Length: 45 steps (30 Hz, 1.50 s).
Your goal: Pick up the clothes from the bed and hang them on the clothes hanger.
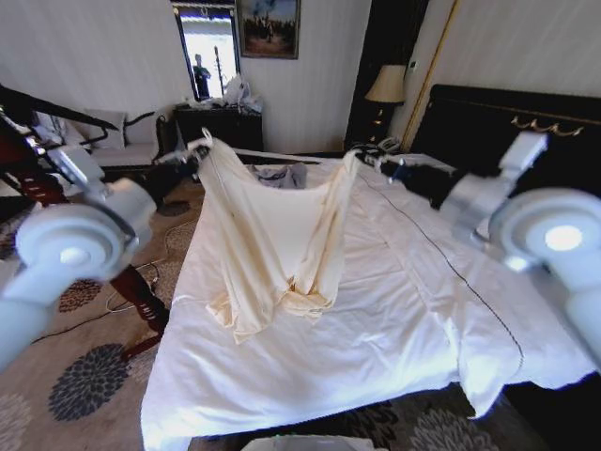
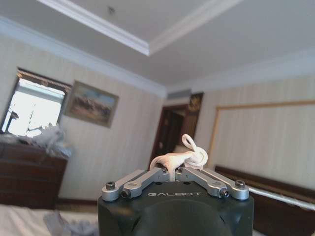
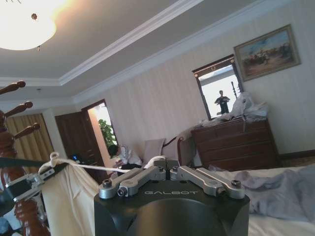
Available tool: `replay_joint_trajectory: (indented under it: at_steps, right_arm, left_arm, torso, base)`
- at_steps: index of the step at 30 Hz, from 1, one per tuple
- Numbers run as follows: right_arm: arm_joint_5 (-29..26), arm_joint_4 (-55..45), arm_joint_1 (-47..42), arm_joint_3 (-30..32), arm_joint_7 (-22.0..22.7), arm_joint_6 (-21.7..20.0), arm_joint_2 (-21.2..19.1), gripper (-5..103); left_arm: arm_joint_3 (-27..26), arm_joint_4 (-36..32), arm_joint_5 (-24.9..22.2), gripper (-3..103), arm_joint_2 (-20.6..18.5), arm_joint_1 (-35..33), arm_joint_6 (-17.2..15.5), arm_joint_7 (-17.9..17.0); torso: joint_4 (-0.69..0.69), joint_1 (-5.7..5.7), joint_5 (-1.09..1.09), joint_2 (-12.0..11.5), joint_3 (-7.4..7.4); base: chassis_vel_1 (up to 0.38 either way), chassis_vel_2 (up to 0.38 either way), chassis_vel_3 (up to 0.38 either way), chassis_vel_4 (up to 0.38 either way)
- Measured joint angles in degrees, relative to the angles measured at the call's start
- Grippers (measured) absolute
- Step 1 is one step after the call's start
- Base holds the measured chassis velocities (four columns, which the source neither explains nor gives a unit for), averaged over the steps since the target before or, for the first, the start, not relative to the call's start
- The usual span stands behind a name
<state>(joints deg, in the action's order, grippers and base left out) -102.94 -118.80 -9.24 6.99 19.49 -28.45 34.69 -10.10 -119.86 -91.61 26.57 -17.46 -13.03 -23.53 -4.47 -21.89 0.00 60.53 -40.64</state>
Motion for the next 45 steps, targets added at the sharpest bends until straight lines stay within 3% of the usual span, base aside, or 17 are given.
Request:
replay_joint_trajectory:
  at_steps: [4, 7, 11, 15, 19, 21, 24, 29, 33, 36, 38, 41, 42, 43, 45]
  right_arm:
    - [0.8, 9.7, 13.6, -11.5, -0.1, 0.0, 6.3, 0]
    - [1.3, 13.6, 18.7, -14.9, -0.3, 0.0, 8.2, 0]
    - [1.6, 19.5, 25.1, -18.7, -1.4, 0.0, 10.6, 0]
    - [2.2, 30.2, 33.8, -23.8, -3.6, 0.0, 14.9, 0]
    - [2.5, 34.2, 36.9, -25.5, -4.4, 0.1, 16.5, 0]
    - [4.1, 45.8, 45.1, -30.5, -7.4, 1.3, 20.4, 0]
    - [4.7, 48.5, 46.5, -31.4, -8.0, 2.0, 21.3, 0]
    - [4.5, 49.2, 46.9, -31.4, -7.4, 2.9, 21.9, 0]
    - [0.4, 36.5, 42.9, -27.7, -2.7, 2.0, 17.4, 0]
    - [-1.8, 30.2, 41.4, -25.7, -0.3, 1.2, 15.3, 0]
    - [-7.1, 21.7, 40.0, -21.7, 4.5, -0.8, 12.5, 0]
    - [-11.0, 17.5, 39.4, -19.4, 7.0, -2.6, 10.4, 0]
    - [-14.5, 14.2, 38.9, -17.2, 8.3, -5.7, 7.5, 0]
    - [-14.5, 14.2, 38.9, -17.2, 8.3, -5.7, 7.5, 0]
    - [-17.0, 10.8, 38.3, -15.0, 8.8, -8.3, 3.5, 0]
  left_arm:
    - [7.5, 7.1, 2.0, 0, 3.9, 9.6, -0.2, 0.5]
    - [11.1, 11.0, 2.8, 0, 6.4, 15.3, -0.4, 1.2]
    - [15.9, 17.4, 2.8, 0, 9.4, 23.7, -0.6, 2.4]
    - [25.8, 28.3, 2.9, 0, 14.6, 36.2, -0.4, 4.9]
    - [28.7, 32.5, 3.0, 0, 17.3, 40.7, -0.2, 5.8]
    - [34.5, 44.1, 3.1, 0, 24.6, 50.6, 0.5, 8.6]
    - [35.0, 44.7, 3.1, 0, 24.9, 51.3, 0.6, 8.7]
    - [33.3, 37.4, 2.9, 0, 19.7, 48.1, 0.5, 6.7]
    - [27.7, 27.3, 0.7, 0, 12.0, 41.6, -0.6, 3.6]
    - [24.9, 22.5, -1.1, 0, 9.0, 39.3, -1.2, 2.3]
    - [20.9, 15.1, -3.9, 0, 4.6, 37.8, -2.0, 1.0]
    - [19.5, 11.6, -5.7, 0, 1.9, 37.8, -2.4, 0.4]
    - [18.3, 8.1, -8.3, 0, -1.5, 38.2, -3.1, -0.1]
    - [18.3, 8.1, -8.3, 0, -1.5, 38.2, -3.1, -0.1]
    - [17.5, 4.9, -11.2, 0, -5.3, 39.2, -4.0, -0.1]
  torso:
    - [0.08, -0.02, -0.03, 0.0, -0.01]
    - [0.0, -0.02, -0.05, 0.0, -0.02]
    - [0.0, -0.01, 0.01, 0.0, 0.0]
    - [0.02, -0.01, -0.02, 0.0, 0.0]
    - [0.04, -0.02, -0.04, 0.0, -0.01]
    - [-0.02, -0.01, 0.02, 0.0, 0.01]
    - [-0.03, 0.01, 0.04, 0.0, 0.02]
    - [0.04, -0.01, -0.04, 0.0, 0.0]
    - [0.06, 0.0, -0.06, 0.0, 0.01]
    - [0.03, 0.01, -0.02, 0.0, 0.01]
    - [0.01, 0.02, 0.0, 0.0, 0.03]
    - [0.02, 0.02, 0.01, 0.0, 0.03]
    - [0.02, 0.03, -0.01, 0.0, 0.04]
    - [0.02, 0.03, -0.01, 0.0, 0.04]
    - [0.02, 0.04, 0.01, 0.0, 0.04]
  base:
    - [0.0, 0.0, 0.0, 0.0]
    - [0.0, 0.0, 0.0, 0.0]
    - [0.0, 0.0, 0.0, 0.0]
    - [0.0, 0.0, 0.0, 0.0]
    - [0.0, 0.0, 0.0, 0.0]
    - [0.0, 0.0, 0.0, 0.0]
    - [0.0, 0.0, 0.0, 0.0]
    - [0.0, 0.0, 0.0, 0.0]
    - [0.0, 0.0, 0.0, 0.0]
    - [0.0, 0.0, 0.0, 0.0]
    - [0.0, 0.0, 0.0, 0.0]
    - [0.0, 0.0, 0.0, 0.0]
    - [0.0, 0.0, 0.0, 0.0]
    - [0.0, 0.0, 0.0, 0.0]
    - [0.0, 0.0, 0.0, 0.0]
